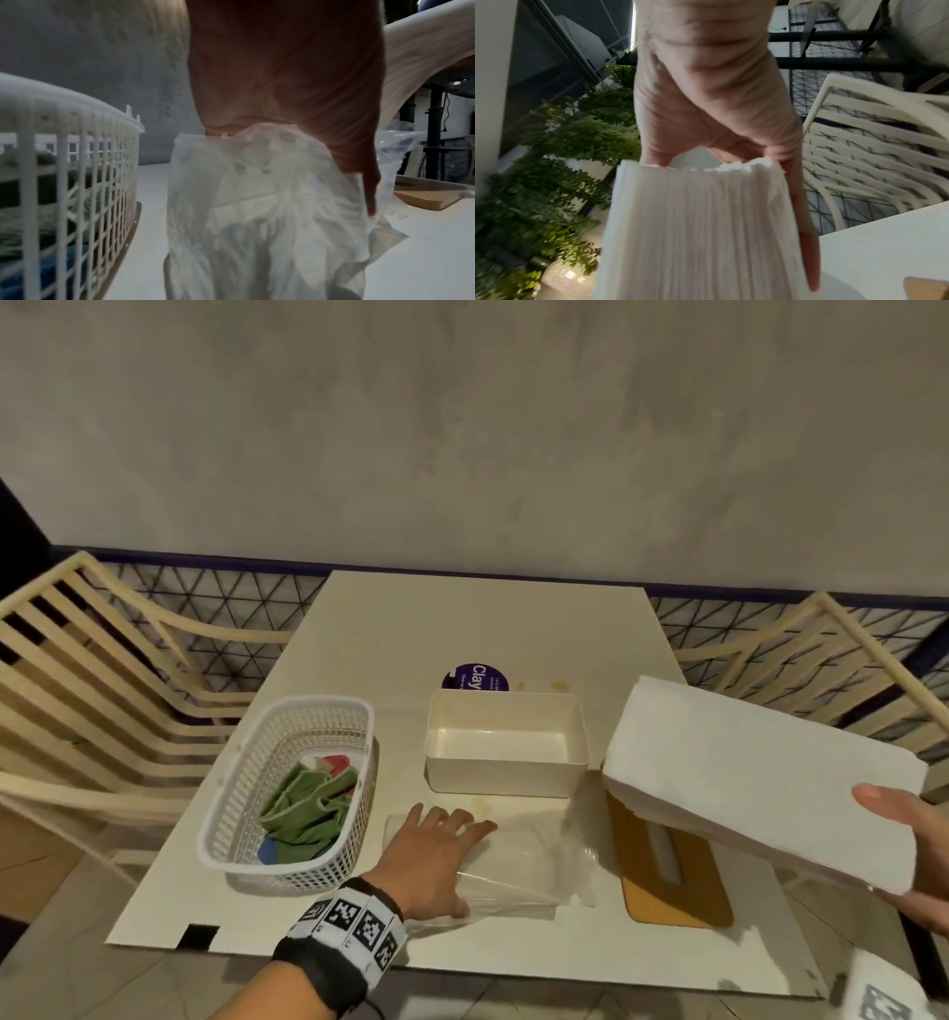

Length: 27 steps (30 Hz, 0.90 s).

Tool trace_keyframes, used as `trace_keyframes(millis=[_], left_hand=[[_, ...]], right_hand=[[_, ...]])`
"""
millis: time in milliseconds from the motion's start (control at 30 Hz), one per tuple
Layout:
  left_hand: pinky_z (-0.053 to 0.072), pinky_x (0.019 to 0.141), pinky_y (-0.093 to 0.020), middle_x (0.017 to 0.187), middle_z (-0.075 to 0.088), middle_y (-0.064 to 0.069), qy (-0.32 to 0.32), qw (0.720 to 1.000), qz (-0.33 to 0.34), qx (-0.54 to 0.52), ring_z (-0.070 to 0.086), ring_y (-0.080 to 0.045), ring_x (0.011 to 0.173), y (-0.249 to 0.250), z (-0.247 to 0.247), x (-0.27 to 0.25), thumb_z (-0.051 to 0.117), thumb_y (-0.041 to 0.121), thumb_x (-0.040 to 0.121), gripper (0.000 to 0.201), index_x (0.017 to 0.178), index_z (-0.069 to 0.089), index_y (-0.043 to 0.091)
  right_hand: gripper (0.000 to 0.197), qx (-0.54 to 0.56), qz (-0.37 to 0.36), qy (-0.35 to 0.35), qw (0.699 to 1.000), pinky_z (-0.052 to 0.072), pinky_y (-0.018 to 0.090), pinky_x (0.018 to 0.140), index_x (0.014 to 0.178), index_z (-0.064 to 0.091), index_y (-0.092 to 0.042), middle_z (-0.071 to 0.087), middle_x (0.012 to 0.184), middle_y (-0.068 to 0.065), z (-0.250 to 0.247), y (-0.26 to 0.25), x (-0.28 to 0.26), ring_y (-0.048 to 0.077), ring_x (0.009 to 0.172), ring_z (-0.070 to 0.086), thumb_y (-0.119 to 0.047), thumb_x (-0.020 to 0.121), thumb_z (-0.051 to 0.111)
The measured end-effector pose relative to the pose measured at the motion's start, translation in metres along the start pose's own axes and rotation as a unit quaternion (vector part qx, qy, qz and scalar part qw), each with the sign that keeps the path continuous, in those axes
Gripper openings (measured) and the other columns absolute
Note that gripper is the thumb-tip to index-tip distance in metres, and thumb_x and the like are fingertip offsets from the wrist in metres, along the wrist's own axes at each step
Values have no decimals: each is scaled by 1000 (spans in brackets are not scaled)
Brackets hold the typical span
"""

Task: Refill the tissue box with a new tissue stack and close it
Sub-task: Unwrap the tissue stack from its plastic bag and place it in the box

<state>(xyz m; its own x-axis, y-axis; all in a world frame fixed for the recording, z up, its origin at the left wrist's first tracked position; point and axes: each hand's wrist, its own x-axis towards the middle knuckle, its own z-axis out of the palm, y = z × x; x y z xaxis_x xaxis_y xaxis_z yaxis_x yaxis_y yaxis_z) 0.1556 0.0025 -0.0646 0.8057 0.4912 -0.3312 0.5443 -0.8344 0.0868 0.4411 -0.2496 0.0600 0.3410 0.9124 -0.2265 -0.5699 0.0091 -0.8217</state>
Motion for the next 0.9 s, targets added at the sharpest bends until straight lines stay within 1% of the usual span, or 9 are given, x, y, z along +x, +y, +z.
trace_keyframes(millis=[100, 300, 433, 500, 567, 633, 767, 833, 900], left_hand=[[8, 118, -48, 153, 26, 2, 15, 1000, -6, -10, 25, -24, 139, 3, -7, -4, 68, 47, 71, 93, 146, 13, 36], [7, 118, -40, 152, 25, 8, 91, 996, 0, -21, 23, -18, 139, 5, -30, -20, 62, 49, 73, 89, 146, 12, 38], [-1, 118, -44, 153, 23, 6, 49, 998, 32, -29, 18, -18, 142, 6, -31, -13, 68, 52, 70, 95, 146, 12, 38], [-6, 118, -48, 157, 16, 2, -10, 998, 38, -46, 10, -20, 145, 7, -26, -7, 69, 63, 63, 106, 147, 10, 35], [-5, 119, -45, 159, 11, 0, -23, 992, 26, -124, 5, -20, 147, 7, -27, -1, 61, 72, 64, 107, 148, 10, 31], [12, 119, -33, 156, 21, -2, 50, 955, -6, -291, 20, -18, 143, 9, -36, 4, 52, 59, 82, 79, 147, 21, 25], [38, 83, -21, 124, 59, -16, 150, 856, -124, -480, 55, -22, 104, 12, -55, 25, 40, 16, 98, 30, 121, 55, 4], [47, 73, -25, 103, 65, -19, 116, 779, -166, -593, 60, -27, 88, 17, -64, 38, 40, 8, 97, 26, 110, 59, -3], [45, 60, -24, 83, 61, -11, 52, 700, -161, -694, 57, -20, 71, 29, -77, 41, 35, 16, 100, 30, 91, 60, 1]], right_hand=[[38, -47, 36, 57, 997, 60, 41, 58, 109, 63, -13, 74, 94, 13, 3, -17, 22, 26, 76, 72, -13, 98, 26], [38, -55, 17, 141, 988, 60, 42, 61, 115, 58, -11, 72, 103, 16, 12, -18, 23, 30, 83, 71, -10, 97, 25], [38, -7, 23, 124, 992, 58, 49, 67, 112, 64, -12, 69, 109, 17, 12, -15, 24, 32, 88, 70, -12, 94, 30], [25, 6, 32, 108, 994, 58, 51, 68, 108, 67, -13, 70, 108, 17, 20, -12, 29, 33, 89, 70, -18, 87, 55], [68, 30, 58, 64, 996, 59, 47, 61, 114, 61, -15, 70, 106, 18, 31, -10, 31, 34, 89, 70, -23, 52, 89], [91, 53, 70, 21, 996, 59, 42, 56, 111, 62, -15, 70, 104, 20, 41, -8, 36, 34, 88, 70, -14, 27, 97], [53, 99, 85, -102, 986, 58, 45, 77, 121, 60, -5, 62, 119, 24, 85, -13, 47, 37, 108, 62, -3, 71, 79], [47, 120, 59, -135, 982, 52, 48, 89, 132, 47, -2, 53, 129, 28, 112, -17, 52, 40, 119, 53, 1, 87, 60], [52, 162, 44, -159, 973, 56, 48, 82, 132, 44, -6, 57, 124, 29, 141, -24, 60, 42, 112, 57, 4, 83, 62]])
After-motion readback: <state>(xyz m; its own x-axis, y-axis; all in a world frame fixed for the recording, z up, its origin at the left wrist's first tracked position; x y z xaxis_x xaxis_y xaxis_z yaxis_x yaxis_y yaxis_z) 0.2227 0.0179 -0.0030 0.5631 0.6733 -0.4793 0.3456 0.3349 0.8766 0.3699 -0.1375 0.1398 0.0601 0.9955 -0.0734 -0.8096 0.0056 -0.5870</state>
